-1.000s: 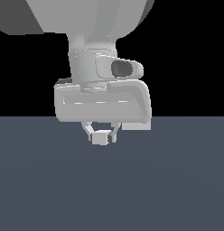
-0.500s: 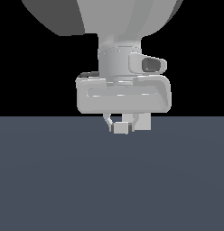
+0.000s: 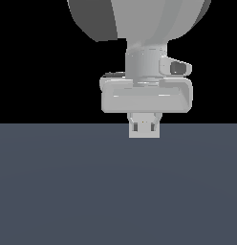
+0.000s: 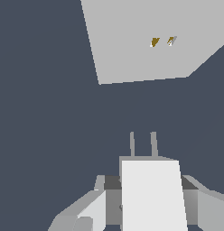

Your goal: Plug the charger into the wall socket.

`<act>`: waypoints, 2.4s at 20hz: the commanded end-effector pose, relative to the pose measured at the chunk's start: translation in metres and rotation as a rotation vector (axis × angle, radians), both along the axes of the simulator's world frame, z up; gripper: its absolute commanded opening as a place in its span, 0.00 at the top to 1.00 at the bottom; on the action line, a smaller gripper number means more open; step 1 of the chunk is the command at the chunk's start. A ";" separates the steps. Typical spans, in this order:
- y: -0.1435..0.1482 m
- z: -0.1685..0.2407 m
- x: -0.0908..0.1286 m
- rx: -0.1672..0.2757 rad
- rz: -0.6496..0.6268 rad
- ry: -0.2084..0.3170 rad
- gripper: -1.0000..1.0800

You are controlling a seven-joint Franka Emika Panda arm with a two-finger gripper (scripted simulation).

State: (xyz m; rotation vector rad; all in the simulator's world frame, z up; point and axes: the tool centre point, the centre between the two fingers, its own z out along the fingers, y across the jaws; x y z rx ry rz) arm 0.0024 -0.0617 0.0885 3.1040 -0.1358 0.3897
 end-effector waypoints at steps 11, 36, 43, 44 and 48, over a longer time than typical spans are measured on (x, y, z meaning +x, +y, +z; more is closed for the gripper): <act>-0.024 0.011 0.025 0.000 0.091 0.003 1.00; -0.024 0.011 0.054 0.000 0.094 0.004 1.00; -0.024 0.011 0.072 -0.001 0.094 0.004 1.00; -0.024 0.011 0.074 -0.001 0.094 0.004 1.00; -0.024 0.011 0.076 -0.001 0.094 0.004 1.00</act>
